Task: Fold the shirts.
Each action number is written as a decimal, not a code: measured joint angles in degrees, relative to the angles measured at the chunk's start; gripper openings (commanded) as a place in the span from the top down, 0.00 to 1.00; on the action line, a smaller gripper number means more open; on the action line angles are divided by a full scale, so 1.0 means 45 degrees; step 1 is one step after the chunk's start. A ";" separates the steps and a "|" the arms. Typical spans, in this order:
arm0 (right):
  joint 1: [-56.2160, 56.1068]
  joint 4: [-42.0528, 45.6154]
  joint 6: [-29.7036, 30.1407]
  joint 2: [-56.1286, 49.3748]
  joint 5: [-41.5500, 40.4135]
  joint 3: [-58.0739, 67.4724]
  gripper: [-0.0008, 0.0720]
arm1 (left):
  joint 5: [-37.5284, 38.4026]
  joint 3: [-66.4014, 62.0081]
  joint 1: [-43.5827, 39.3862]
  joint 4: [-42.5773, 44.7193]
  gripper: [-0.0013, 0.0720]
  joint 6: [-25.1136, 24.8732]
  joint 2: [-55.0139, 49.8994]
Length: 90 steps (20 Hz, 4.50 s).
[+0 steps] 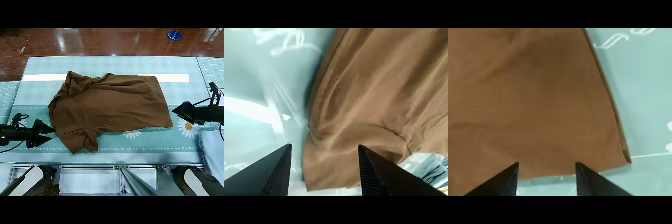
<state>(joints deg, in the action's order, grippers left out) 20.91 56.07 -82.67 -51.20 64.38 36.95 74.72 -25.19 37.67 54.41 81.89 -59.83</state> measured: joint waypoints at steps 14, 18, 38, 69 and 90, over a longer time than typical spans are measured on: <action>0.5527 -0.0631 0.0379 0.0442 0.0719 -0.0787 0.42 | -0.2725 0.0447 -0.2827 -0.1710 0.96 -0.0423 -0.1073; 0.5780 -0.0996 0.0476 0.0316 0.0879 -0.2181 0.43 | -0.2657 0.0078 -0.2997 -0.2744 0.96 -0.1103 -0.1253; 0.0000 -0.4396 0.1894 -0.5391 -0.2089 -0.0384 0.95 | -0.2229 -0.1540 -0.3060 -0.4167 0.96 -0.2283 -0.1316; -0.1200 0.2958 -0.0884 0.2759 0.5508 1.7180 0.95 | 0.2521 -2.0405 -0.8718 0.6615 0.96 0.1438 0.4862; -0.1452 -0.0330 0.1277 -0.6421 -0.0869 0.9292 0.95 | -0.4527 -1.2449 -0.8995 0.9024 0.96 0.5333 -0.5061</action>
<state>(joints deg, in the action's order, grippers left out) 14.37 54.59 -76.93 -80.09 60.47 78.76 54.35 -81.21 -2.81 95.02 105.89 -82.61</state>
